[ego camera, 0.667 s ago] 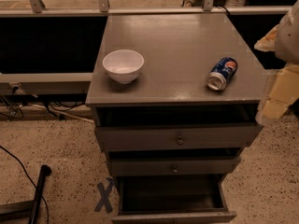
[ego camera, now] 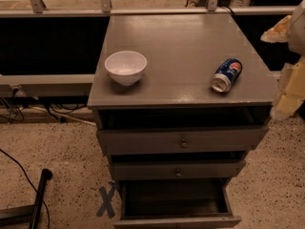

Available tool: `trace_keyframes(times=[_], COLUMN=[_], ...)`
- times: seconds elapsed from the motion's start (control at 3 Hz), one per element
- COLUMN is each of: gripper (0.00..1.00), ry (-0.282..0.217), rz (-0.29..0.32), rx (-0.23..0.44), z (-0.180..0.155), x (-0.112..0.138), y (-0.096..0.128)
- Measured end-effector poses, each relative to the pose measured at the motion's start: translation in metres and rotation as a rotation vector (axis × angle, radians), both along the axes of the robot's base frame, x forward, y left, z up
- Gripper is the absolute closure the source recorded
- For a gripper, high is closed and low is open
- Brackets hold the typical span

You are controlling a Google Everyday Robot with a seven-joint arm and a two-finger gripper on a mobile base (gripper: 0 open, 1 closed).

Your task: Place pepsi can into bottom drawer

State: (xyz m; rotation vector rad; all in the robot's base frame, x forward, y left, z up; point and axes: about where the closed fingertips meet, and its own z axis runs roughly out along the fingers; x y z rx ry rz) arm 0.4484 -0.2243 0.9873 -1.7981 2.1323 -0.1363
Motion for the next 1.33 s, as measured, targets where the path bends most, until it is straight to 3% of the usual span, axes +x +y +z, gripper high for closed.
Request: trace_keyframes(times=[0.33,0.67,1.0,1.33], gripper=[0.00,0.00,0.00,0.00], ry=[-0.030,-0.031,-0.050,-0.082], rz=[0.079,0.085,0.212,0.344], rx=[-0.026,-0.034,-0.187,-0.299], z=[0.006,0.005,0.006,0.003], x=[0.002,0.003,0.023,0.051], y=[0.001,0.001,-0.004,-0.026])
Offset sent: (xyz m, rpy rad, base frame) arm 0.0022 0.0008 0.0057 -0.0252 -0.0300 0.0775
